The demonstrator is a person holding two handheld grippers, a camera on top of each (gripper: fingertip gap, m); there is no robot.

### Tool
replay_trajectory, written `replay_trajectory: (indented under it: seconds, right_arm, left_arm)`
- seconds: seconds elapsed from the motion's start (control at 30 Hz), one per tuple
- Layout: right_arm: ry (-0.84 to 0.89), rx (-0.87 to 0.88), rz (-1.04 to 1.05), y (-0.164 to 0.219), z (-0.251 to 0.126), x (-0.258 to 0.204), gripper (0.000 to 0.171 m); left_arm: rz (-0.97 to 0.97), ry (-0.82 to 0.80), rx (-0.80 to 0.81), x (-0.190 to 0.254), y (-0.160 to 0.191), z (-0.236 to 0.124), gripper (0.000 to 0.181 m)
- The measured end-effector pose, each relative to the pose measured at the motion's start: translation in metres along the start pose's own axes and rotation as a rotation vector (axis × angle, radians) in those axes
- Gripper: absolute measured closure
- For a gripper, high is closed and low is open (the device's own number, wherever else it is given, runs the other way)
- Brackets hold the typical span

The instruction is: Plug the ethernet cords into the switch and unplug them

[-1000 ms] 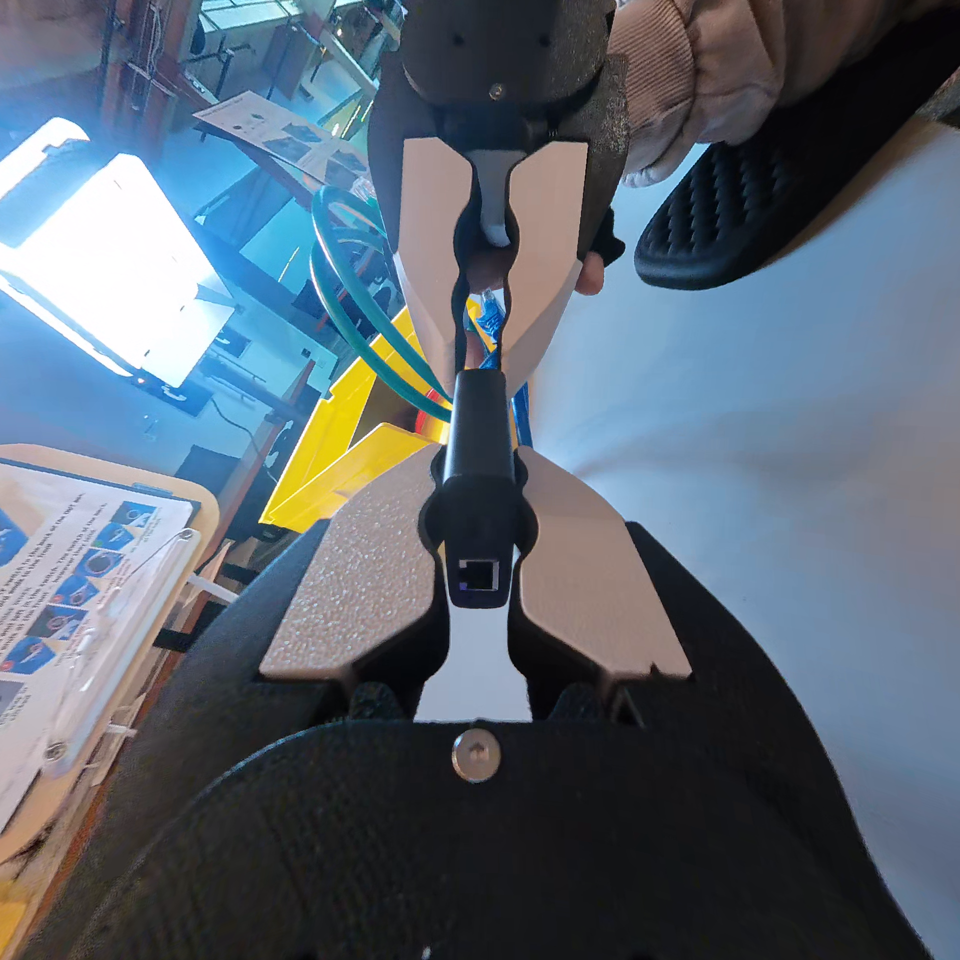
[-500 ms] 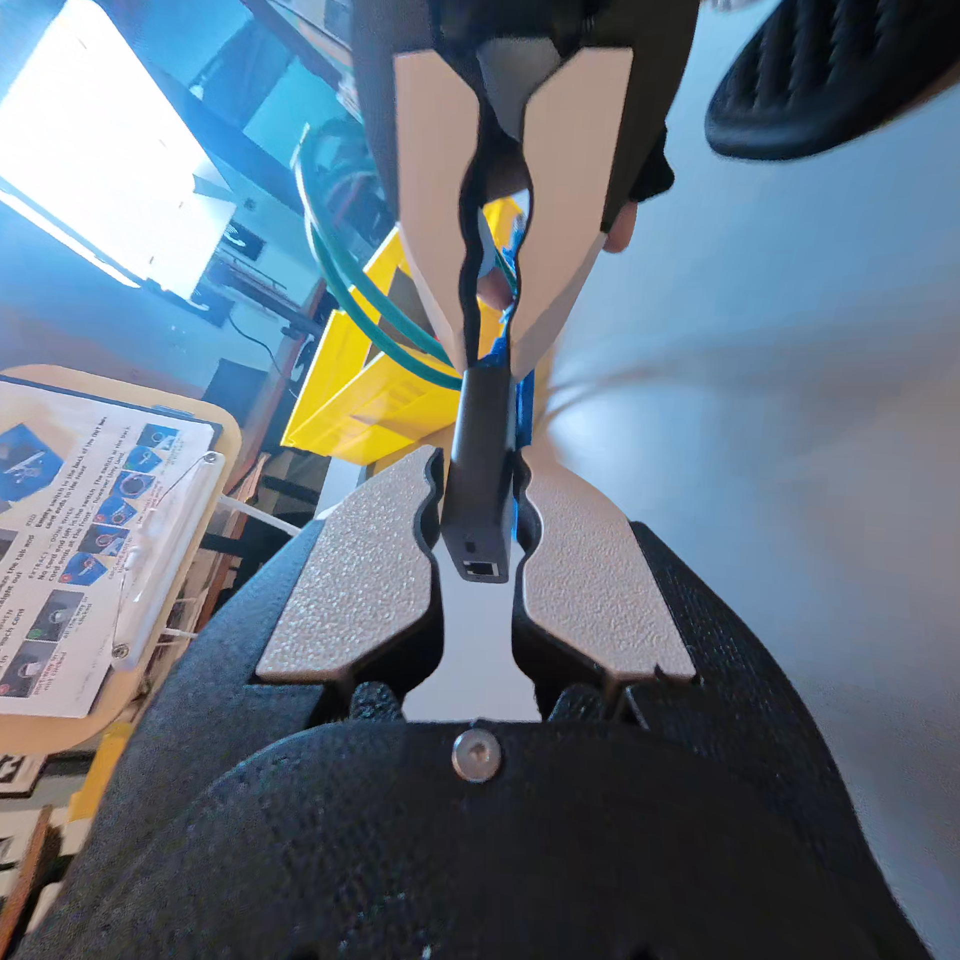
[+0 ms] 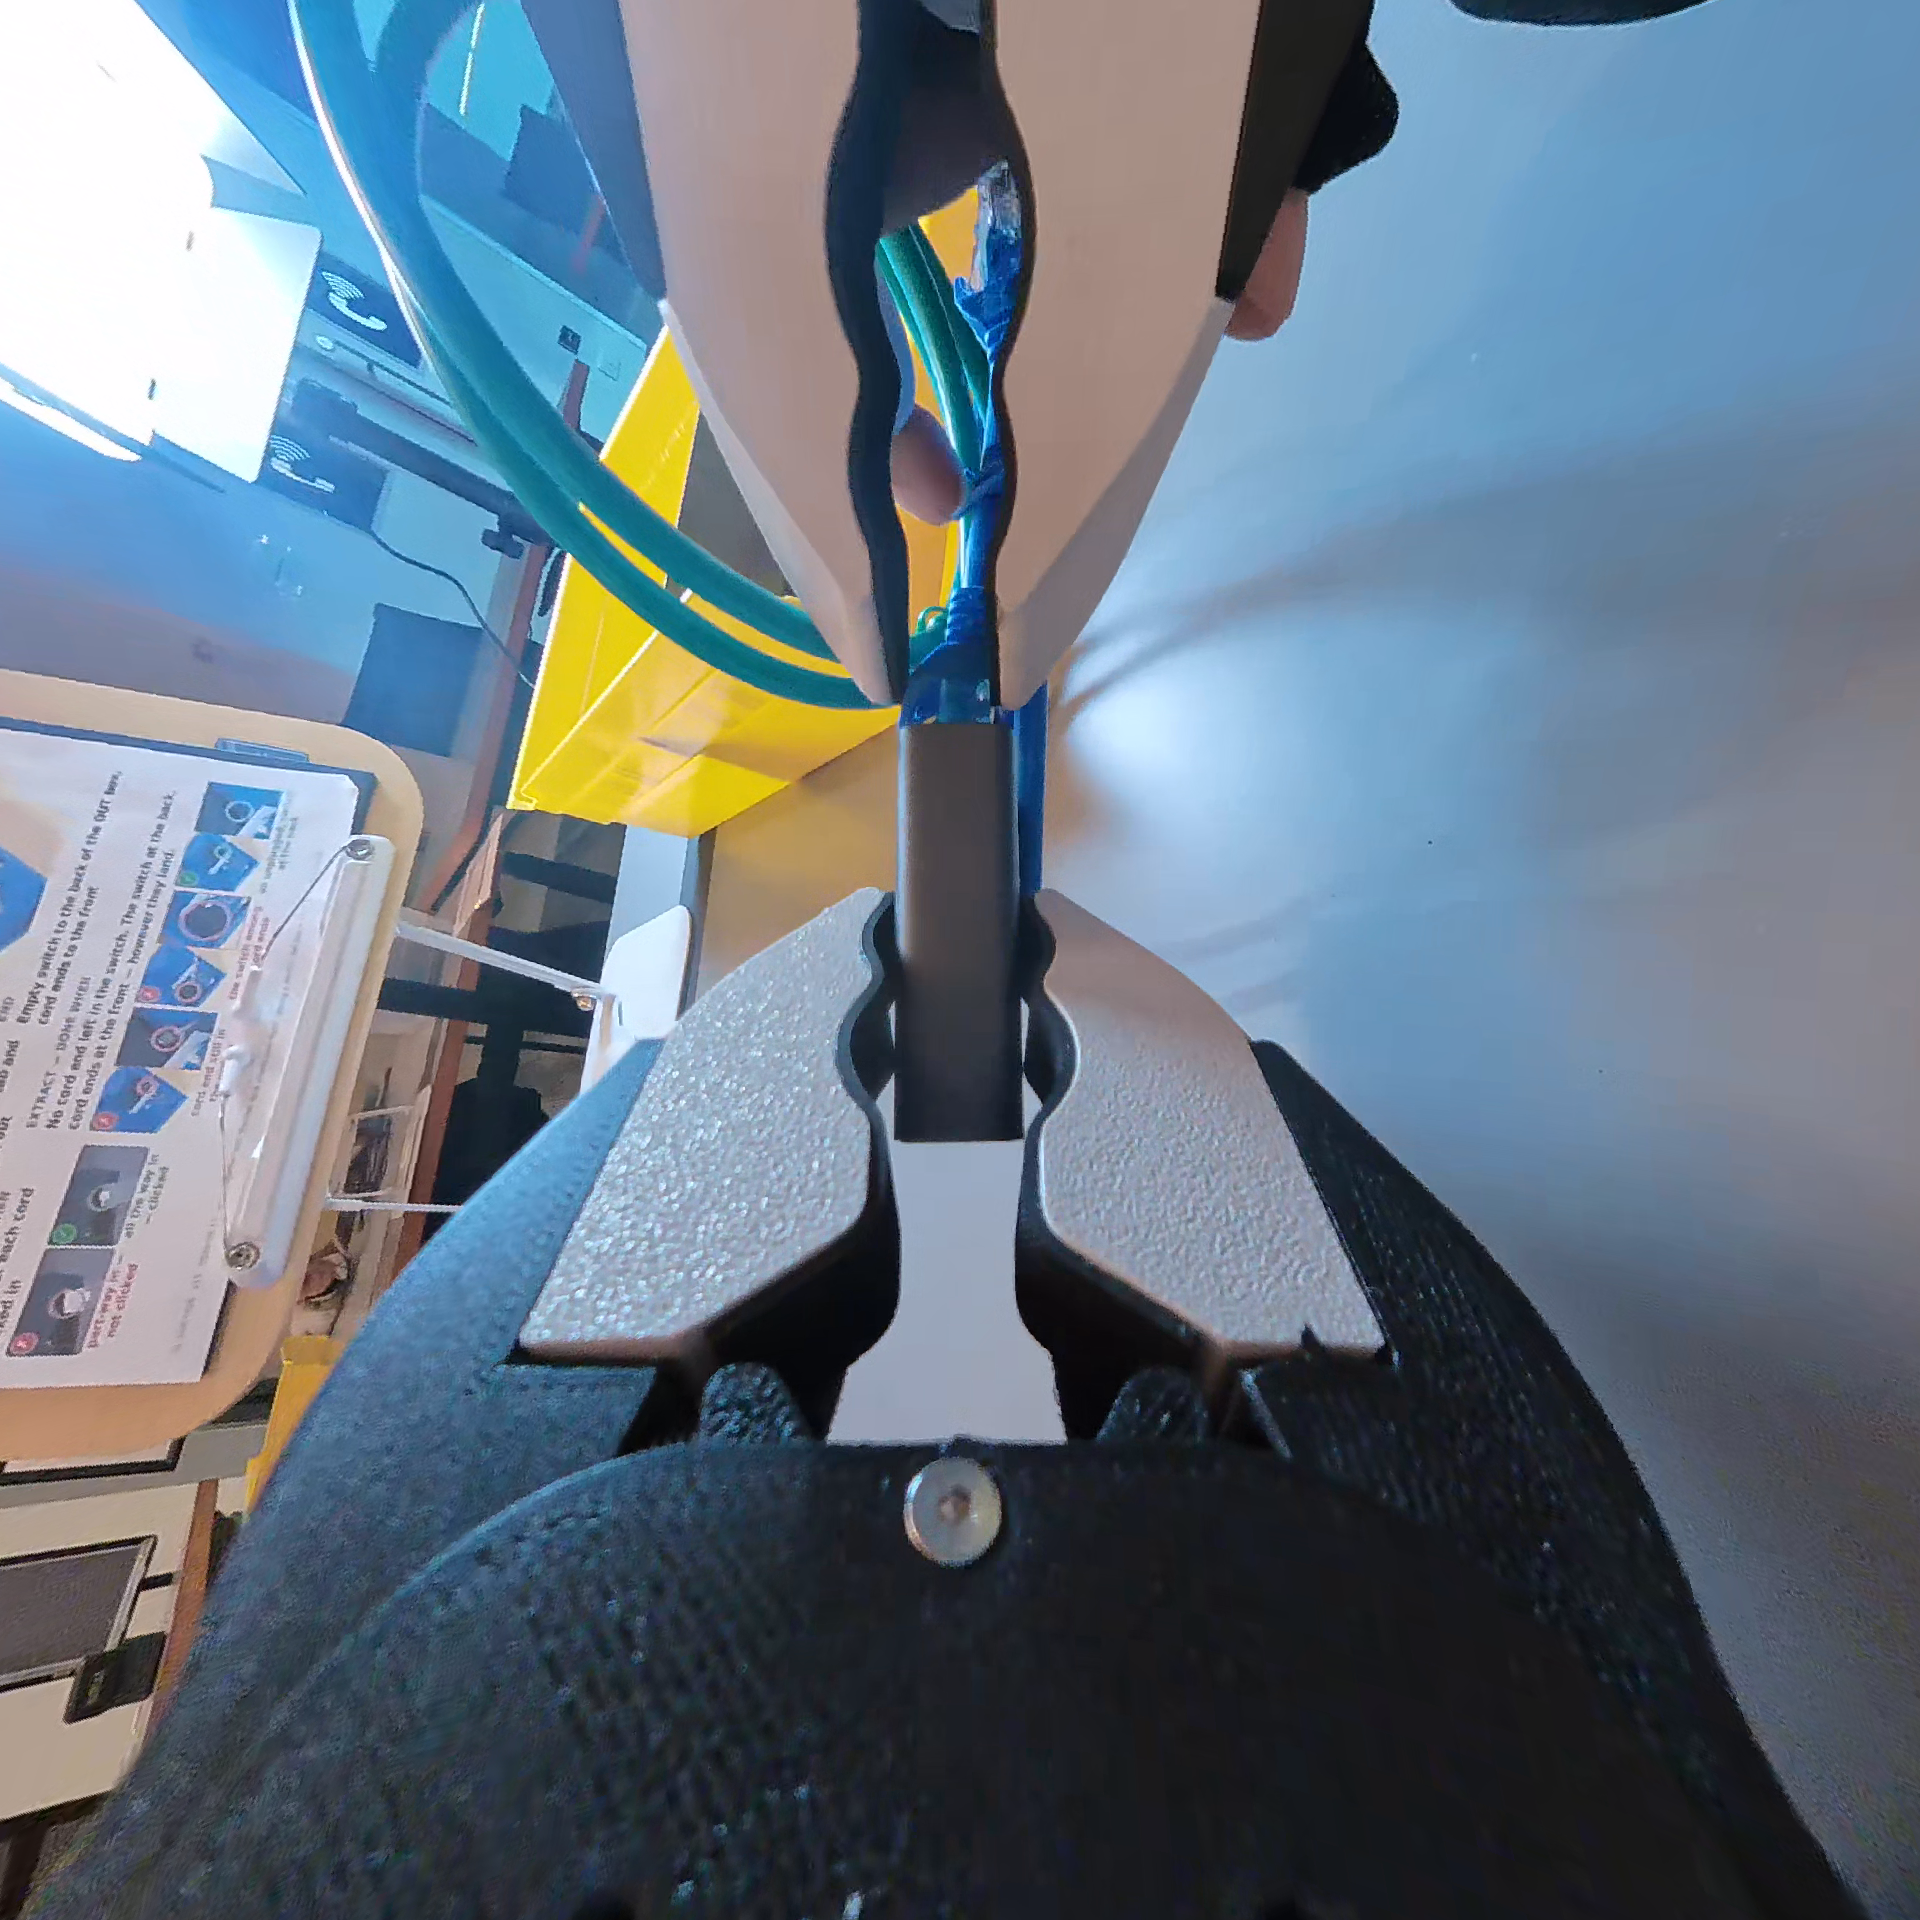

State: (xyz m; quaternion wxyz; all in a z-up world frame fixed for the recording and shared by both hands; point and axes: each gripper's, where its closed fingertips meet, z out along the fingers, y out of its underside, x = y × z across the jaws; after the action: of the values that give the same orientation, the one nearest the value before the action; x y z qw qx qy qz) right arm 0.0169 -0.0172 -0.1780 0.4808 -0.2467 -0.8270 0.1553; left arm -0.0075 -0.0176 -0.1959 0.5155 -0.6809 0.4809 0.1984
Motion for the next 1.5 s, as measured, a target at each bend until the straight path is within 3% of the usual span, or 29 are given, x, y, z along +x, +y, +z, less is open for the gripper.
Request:
replay_trajectory:
  seconds: [0.13, 0.17, 0.2, 0.6, 1.5]
  right_arm:
    - [-0.018, 0.018, -0.030, -0.004, -0.002, -0.003, 0.159]
    - [-0.025, 0.035, -0.029, -0.007, -0.003, -0.004, 0.171]
    - [-0.037, 0.031, -0.035, -0.007, -0.003, -0.006, 0.171]
    - [-0.072, -0.024, -0.006, 0.005, -0.001, -0.008, 0.154]
    - [-0.058, -0.020, -0.021, 0.007, 0.003, -0.009, 0.158]
  left_arm:
    - [-0.010, 0.018, 0.011, 0.002, 0.000, 0.002, 0.160]
    - [-0.010, 0.024, 0.019, 0.004, -0.002, 0.002, 0.160]
    - [-0.007, 0.028, 0.023, 0.005, -0.003, 0.003, 0.160]
    - [-0.015, 0.042, -0.003, 0.005, 0.000, 0.002, 0.160]
    - [-0.003, 0.043, -0.016, 0.007, 0.000, 0.003, 0.160]
